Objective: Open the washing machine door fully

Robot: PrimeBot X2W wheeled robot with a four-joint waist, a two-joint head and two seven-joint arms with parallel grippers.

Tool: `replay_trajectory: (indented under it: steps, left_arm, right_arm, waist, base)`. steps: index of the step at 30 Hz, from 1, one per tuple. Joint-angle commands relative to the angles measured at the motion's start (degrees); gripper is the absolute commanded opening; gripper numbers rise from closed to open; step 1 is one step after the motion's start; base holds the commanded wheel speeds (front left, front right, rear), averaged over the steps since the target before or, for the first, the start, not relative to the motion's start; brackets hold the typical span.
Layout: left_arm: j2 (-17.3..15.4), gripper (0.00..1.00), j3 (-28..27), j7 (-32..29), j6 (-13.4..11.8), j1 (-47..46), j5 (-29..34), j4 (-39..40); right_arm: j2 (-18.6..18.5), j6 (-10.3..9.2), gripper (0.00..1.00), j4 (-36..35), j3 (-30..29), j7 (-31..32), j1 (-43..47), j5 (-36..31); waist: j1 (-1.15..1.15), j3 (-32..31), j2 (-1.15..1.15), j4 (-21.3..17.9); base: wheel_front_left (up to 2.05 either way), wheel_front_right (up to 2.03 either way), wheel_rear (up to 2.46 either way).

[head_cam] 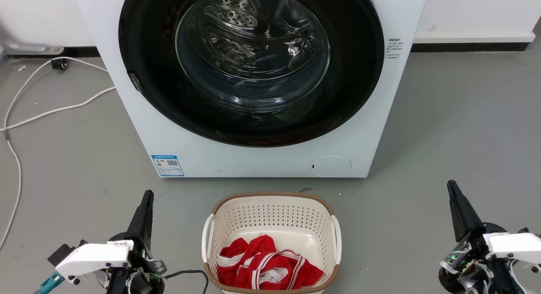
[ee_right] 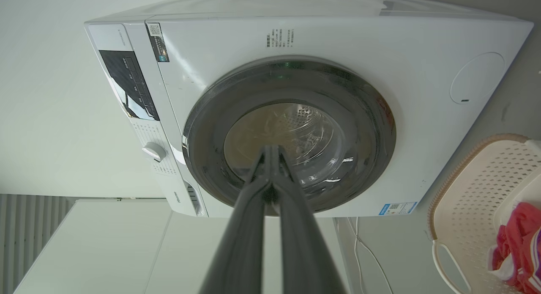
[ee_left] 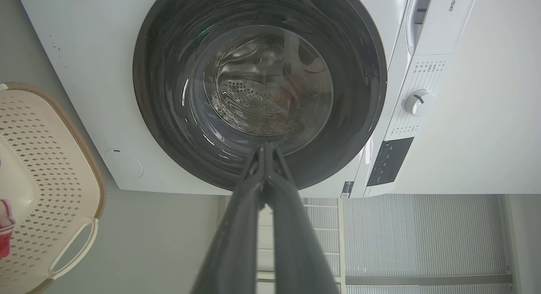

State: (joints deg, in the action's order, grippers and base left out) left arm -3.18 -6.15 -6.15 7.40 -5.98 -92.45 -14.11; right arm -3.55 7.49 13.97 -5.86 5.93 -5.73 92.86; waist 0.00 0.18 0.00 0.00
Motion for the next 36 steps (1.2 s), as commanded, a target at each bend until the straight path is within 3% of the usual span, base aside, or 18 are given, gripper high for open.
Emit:
replay_trajectory:
  steps: [1,15,16,29,36]
  left_arm:
    - [0.1,0.0,-0.2,-0.3,0.2,-0.5,0.1,0.0]
    - [0.1,0.0,-0.3,-0.2,0.2,-0.5,0.2,0.0]
    - [0.1,1.0,0.0,-0.2,0.0,0.0,0.0,-0.1]
    - [0.1,1.0,2.5,3.1,0.0,0.4,1.8,1.6]
    - [-0.1,1.0,3.1,4.9,0.0,0.2,7.5,3.5]
  right_arm:
    - [0.2,0.0,0.0,0.1,-0.1,0.2,-0.8,-0.2]
    - [0.3,0.0,0.0,0.1,-0.2,0.3,-0.9,-0.3]
    - [0.1,0.0,1.0,0.1,-0.1,0.1,0.0,-0.1]
    - [0.2,0.0,1.0,-1.4,1.9,-3.1,1.2,-2.6]
    - [0.3,0.0,1.0,-3.3,1.8,-4.9,1.5,-8.4]
  waist:
    - [0.0,0.0,0.0,0.0]
    - [0.0,0.0,0.0,0.0]
    - [0.0,0.0,0.0,0.0]
    - [0.0,0.0,0.0,0.0]
    - [0.0,0.1,0.0,0.1]
  base:
    - [0.0,0.0,0.0]
    - [0.0,0.0,0.0]
    - [0.0,0.0,0.0]
    - [0.0,0.0,0.0]
    - [0.0,0.0,0.0]
